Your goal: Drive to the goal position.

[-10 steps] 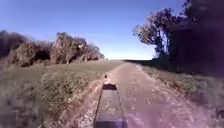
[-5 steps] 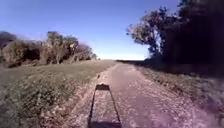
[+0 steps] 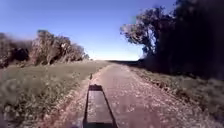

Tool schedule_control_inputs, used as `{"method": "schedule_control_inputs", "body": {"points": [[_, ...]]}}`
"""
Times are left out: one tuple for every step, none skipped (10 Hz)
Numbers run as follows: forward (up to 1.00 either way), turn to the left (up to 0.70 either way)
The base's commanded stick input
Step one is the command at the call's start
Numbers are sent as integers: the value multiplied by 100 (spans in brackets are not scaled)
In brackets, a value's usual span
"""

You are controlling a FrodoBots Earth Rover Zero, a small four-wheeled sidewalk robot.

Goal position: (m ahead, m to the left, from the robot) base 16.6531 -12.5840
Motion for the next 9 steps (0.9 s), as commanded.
{"method": "schedule_control_inputs", "body": {"points": [[85, 0], [85, 0], [85, 0], [85, 0], [85, 0], [85, 0], [85, 0], [85, 0], [85, 0]]}}
